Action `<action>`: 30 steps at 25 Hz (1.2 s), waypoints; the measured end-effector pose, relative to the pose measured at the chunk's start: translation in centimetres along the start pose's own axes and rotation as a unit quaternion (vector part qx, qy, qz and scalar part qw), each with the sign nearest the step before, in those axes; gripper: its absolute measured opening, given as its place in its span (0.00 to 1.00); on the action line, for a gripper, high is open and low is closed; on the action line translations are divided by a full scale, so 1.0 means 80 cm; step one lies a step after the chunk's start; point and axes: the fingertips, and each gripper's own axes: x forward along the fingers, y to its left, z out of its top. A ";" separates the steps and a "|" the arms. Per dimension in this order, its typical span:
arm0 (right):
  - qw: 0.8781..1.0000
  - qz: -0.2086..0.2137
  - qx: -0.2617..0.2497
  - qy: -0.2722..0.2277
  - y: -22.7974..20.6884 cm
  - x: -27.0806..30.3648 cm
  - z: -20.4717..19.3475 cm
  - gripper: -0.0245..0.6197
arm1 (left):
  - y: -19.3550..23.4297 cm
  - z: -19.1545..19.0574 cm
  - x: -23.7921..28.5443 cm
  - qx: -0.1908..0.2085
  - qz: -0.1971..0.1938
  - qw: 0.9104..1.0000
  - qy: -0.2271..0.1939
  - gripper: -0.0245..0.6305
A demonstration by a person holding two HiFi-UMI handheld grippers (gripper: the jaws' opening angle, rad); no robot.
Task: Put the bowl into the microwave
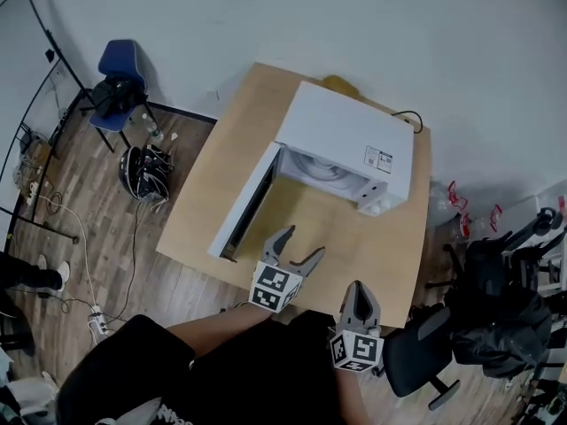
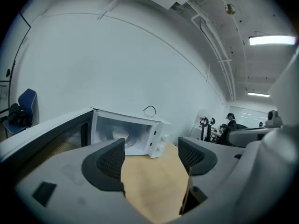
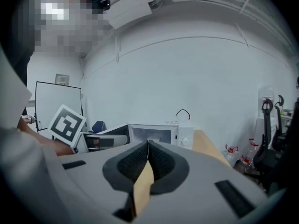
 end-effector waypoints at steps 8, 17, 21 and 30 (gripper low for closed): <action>0.998 0.037 -0.012 -0.039 0.017 -0.056 0.019 0.13 | -0.101 0.003 -0.104 0.050 -0.046 0.997 -0.025 0.55; 0.995 0.068 -0.028 -0.070 0.043 -0.221 -0.023 0.13 | -0.208 -0.015 -0.256 0.045 0.014 0.995 -0.088 0.09; 0.996 0.072 -0.017 -0.058 0.053 -0.285 -0.065 0.13 | -0.267 -0.059 -0.321 0.075 0.026 0.994 -0.074 0.07; 0.996 0.069 -0.025 -0.042 0.097 -0.361 -0.085 0.13 | -0.307 -0.090 -0.381 0.081 0.010 0.995 -0.063 0.07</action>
